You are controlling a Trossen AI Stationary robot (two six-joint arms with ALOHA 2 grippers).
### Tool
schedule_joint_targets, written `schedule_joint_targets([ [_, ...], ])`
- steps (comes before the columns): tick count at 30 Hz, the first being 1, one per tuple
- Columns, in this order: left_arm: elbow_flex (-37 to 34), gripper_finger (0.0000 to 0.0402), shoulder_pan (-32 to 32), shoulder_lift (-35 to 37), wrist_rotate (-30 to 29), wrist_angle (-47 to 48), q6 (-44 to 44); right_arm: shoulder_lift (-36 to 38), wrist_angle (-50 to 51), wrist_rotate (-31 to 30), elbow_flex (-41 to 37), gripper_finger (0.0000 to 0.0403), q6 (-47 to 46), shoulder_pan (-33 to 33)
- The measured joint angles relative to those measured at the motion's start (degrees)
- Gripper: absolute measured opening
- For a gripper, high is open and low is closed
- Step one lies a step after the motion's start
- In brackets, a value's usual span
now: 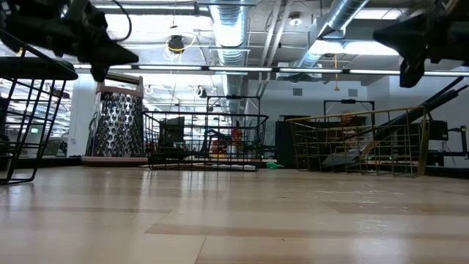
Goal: Pick & Place Kitchen Items
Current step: Return to Home Position
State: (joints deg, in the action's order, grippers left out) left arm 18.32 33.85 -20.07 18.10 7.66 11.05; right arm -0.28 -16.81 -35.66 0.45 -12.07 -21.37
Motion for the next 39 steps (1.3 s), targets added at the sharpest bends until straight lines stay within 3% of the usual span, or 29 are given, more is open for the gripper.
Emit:
schedule_joint_targets([
  [14, -13.14, 0.0000, 0.00, 0.99, 2.26, -13.36, 4.75, -0.92, 7.78, 0.83, -0.04, 0.0000, -1.52, 0.02],
  [27, -17.92, 0.0000, -0.01, 0.95, 2.19, -13.98, 5.94, -0.92, 12.18, 0.77, -0.09, 0.0000, -1.54, 0.02],
  [39, -17.96, 0.0001, 0.00, 0.95, 2.07, -14.81, 5.94, -0.94, 12.49, -0.19, -0.11, 0.0012, -1.54, 0.04],
])
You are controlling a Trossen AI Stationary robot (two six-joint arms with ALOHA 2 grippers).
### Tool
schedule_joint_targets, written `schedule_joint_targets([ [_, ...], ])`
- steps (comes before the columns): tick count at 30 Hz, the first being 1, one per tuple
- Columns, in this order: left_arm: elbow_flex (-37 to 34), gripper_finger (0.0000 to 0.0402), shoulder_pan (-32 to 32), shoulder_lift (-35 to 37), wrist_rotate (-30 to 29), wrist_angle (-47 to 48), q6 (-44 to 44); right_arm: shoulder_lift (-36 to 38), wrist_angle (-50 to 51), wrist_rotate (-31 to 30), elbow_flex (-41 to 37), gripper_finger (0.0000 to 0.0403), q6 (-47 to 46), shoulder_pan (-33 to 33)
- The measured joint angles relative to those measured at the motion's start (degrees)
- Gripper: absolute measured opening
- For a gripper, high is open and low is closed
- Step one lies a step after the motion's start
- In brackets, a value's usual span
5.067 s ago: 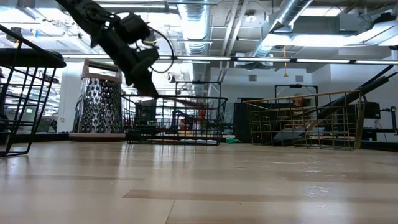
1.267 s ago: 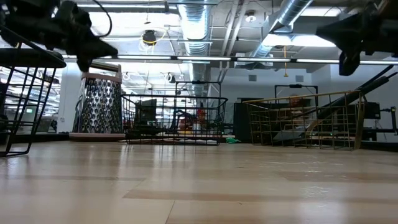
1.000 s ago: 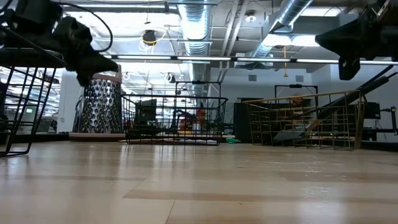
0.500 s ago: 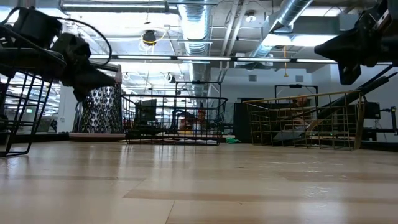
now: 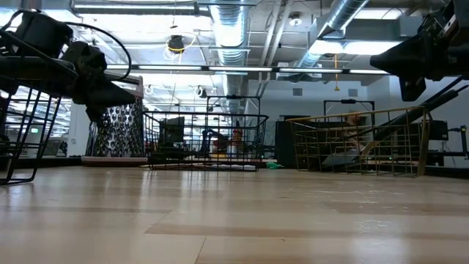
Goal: Pick & Place Kitchen Items
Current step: Return to Home Position
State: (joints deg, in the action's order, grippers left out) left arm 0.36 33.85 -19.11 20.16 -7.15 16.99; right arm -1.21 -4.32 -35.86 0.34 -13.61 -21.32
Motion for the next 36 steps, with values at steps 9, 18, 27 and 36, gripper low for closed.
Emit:
schedule_joint_targets([
  [9, 0.00, 0.0002, 0.00, 0.00, 0.00, -0.35, -0.04, 0.00, 0.00, 0.00, -0.02, 0.0024, 0.00, 0.00],
  [18, 0.00, 0.0002, -0.01, 0.00, 0.02, -0.72, -0.02, 0.00, -0.01, 0.00, -0.04, 0.0020, 0.01, 0.00],
  [27, 0.00, 0.0002, 0.00, 0.00, 0.04, -0.78, -0.02, 0.00, -0.02, 0.00, -0.04, 0.0024, 0.01, 0.00],
  [36, 0.00, 0.0002, 0.00, 0.00, 0.07, -0.91, -0.02, 0.00, -0.02, 0.00, -0.06, 0.0020, 0.02, 0.00],
])
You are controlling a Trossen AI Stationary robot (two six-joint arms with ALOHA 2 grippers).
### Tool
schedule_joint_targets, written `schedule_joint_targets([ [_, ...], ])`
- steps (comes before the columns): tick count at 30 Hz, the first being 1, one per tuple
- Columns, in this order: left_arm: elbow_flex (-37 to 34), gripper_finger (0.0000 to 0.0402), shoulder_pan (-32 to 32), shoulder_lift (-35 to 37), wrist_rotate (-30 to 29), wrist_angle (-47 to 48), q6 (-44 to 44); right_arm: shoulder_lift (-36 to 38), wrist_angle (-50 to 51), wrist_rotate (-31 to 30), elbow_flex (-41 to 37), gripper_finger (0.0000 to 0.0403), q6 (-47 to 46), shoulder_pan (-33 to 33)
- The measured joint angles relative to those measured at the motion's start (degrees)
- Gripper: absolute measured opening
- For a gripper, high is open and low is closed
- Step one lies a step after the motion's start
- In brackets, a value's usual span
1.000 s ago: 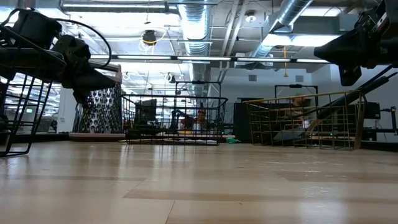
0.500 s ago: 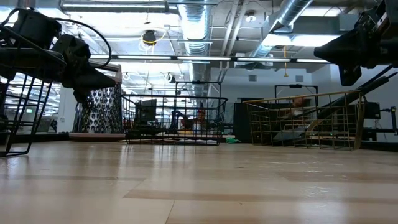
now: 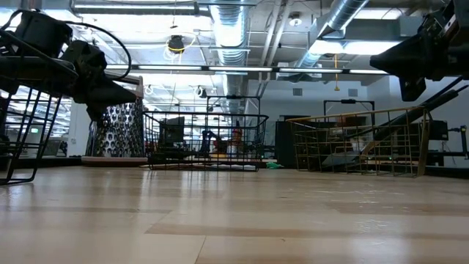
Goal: Pick & Place Kitchen Items
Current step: Return to Home Position
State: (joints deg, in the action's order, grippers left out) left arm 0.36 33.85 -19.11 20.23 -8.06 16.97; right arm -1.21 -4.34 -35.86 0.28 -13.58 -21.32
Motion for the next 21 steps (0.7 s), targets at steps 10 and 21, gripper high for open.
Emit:
schedule_joint_targets([
  [10, 0.00, 0.0002, -3.41, 8.99, 0.09, -0.14, -0.07, 0.00, -0.02, -0.02, -0.01, 0.0022, 0.00, -0.02],
  [21, 0.00, 0.0002, -7.47, 16.65, 0.01, -0.31, -0.15, 0.00, -0.02, -0.02, -0.01, 0.0022, 0.00, -0.02],
])
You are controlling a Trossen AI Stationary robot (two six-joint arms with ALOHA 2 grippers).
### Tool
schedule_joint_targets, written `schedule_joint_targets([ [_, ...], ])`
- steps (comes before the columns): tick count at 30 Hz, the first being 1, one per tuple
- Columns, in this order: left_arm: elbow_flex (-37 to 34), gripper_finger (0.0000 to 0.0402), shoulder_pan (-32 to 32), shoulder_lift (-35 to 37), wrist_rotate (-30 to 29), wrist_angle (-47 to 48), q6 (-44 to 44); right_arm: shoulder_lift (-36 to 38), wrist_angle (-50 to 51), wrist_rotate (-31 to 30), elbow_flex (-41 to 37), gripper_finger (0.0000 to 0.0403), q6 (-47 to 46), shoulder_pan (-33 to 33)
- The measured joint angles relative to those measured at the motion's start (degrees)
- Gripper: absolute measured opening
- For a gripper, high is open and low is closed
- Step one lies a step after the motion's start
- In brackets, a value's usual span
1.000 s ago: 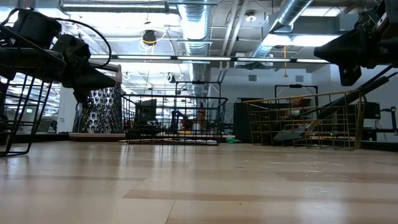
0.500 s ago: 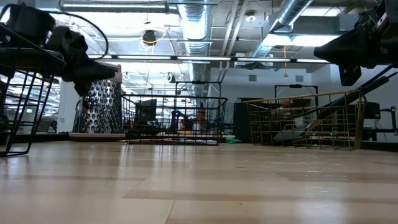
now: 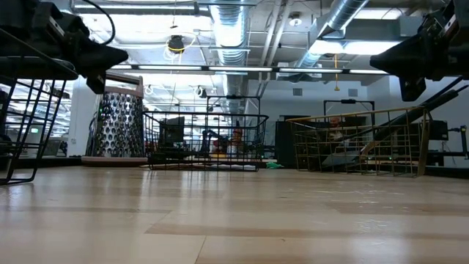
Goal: Pick & Place Kitchen Items
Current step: Return to Home Position
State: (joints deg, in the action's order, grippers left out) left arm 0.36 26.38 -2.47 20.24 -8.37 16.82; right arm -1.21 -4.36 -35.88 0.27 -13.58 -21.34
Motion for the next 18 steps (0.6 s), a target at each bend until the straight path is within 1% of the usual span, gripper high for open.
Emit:
schedule_joint_targets([
  [5, 0.00, 0.0002, -2.03, 2.52, -0.10, -0.18, 0.00, 0.00, 0.00, 0.00, 0.00, 0.0020, 0.00, 0.00],
  [11, 0.00, 0.0002, -4.04, 2.50, -0.10, -1.32, -0.02, 0.00, 0.01, 0.00, 0.00, 0.0022, 0.00, 0.01],
  [18, 0.00, 0.0002, -4.42, 2.44, -0.08, -1.68, -0.02, 0.00, 0.00, 0.00, 0.00, 0.0020, 0.00, 0.00],
])
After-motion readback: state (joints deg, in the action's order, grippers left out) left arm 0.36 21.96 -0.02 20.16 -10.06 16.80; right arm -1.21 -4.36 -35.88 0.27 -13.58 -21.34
